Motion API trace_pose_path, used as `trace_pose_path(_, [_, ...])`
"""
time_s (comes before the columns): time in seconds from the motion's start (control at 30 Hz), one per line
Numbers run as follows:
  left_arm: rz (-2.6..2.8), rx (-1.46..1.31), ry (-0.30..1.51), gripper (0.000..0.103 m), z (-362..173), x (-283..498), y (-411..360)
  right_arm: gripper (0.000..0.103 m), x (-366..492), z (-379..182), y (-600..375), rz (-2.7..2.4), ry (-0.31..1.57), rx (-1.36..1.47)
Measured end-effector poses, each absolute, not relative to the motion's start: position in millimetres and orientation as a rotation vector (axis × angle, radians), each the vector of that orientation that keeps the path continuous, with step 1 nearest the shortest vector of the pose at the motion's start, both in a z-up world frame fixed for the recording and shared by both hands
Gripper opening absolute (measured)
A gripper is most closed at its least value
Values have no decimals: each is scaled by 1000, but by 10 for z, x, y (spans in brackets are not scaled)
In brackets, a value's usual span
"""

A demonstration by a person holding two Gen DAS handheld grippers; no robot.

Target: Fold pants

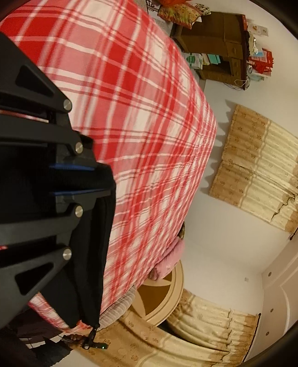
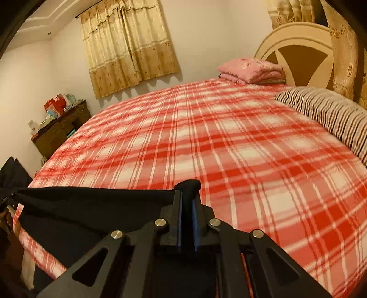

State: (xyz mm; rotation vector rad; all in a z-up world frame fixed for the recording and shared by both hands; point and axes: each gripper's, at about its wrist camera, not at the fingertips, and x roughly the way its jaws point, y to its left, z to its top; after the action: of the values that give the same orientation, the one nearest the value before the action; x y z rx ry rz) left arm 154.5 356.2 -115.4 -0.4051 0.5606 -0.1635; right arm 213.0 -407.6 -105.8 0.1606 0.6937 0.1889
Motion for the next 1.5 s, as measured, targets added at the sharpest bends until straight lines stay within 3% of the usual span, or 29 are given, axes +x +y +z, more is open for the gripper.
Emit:
trace_pose_path(0.7, [-185, -373, 603, 18, -1632, 999, 3635, 8, 1723, -1497, -4203, 168, 845, 111])
trace_pose_path(0.77, [-168, -356, 610, 21, -1644, 951, 3645, 10, 1728, -1482, -4233, 174, 858, 115])
trace_pose_path(0.9, [-105, -274, 614, 38, -1637, 870, 3645, 38, 1679, -1410, -4335, 129, 845, 118])
trace_pose_path(1.0, [-48, -186, 617, 46, -1608, 808, 3630, 38, 1603, -1304, -4401, 73, 822, 109])
trace_pose_path(1.13, [54, -94, 637, 46, -1609, 702, 3710, 38, 1514, -1088, -4440, 13, 758, 116])
trace_pose_path(1.33, [132, -210, 599, 46, -1552, 541, 3892, 38, 1535, -745, -3911, 106, 678, 86])
trace_pose_path(1.5, [77, -257, 543, 62, -1370, 620, 3617, 38, 1668, -715, -2690, 308, 672, -110])
